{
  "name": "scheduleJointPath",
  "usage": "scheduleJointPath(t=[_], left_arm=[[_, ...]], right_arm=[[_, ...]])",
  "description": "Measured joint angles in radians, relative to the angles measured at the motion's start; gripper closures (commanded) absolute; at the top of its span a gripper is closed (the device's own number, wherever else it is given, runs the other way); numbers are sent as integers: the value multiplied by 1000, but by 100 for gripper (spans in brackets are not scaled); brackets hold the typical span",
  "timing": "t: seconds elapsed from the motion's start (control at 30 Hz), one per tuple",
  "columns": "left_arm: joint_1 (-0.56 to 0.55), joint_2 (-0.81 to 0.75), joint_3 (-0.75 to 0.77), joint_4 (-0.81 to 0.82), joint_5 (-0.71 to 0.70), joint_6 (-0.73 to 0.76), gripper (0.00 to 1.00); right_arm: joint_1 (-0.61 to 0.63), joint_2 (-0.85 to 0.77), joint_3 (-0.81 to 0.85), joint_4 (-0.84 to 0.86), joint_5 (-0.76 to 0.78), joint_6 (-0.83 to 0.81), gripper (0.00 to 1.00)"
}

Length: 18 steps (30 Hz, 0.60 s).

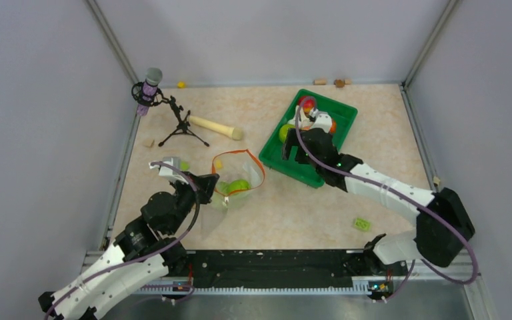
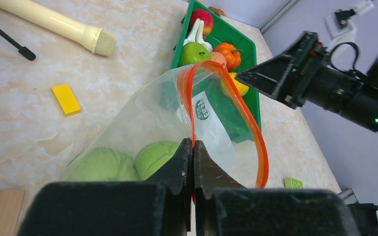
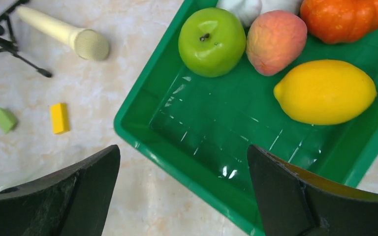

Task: Place the food in the zip-top bag and seal the zipper
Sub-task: Pick up the fake fruit from the bin.

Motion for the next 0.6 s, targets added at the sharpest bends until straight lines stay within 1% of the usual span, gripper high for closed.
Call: scheduleJointPath(t=[0.1,0.17,0.27,0.47,0.6], left_arm=[[0,6,0,0,-12,-2,100],[0,16,0,0,-15,-2,100],[0,35,0,1,-9,0,100],[0,63,0,2,1,6,100],[0,85,0,4,3,8,100]], right_arm=[[-32,132,85,-16,-39,-46,4],[-58,221,163,-22,-76,-126,4],[-85,327,269,-21,-107,-303,2],[-91,436,324,-9,-155,-692,1],[-91,497,325,-11,-187,-865,1]])
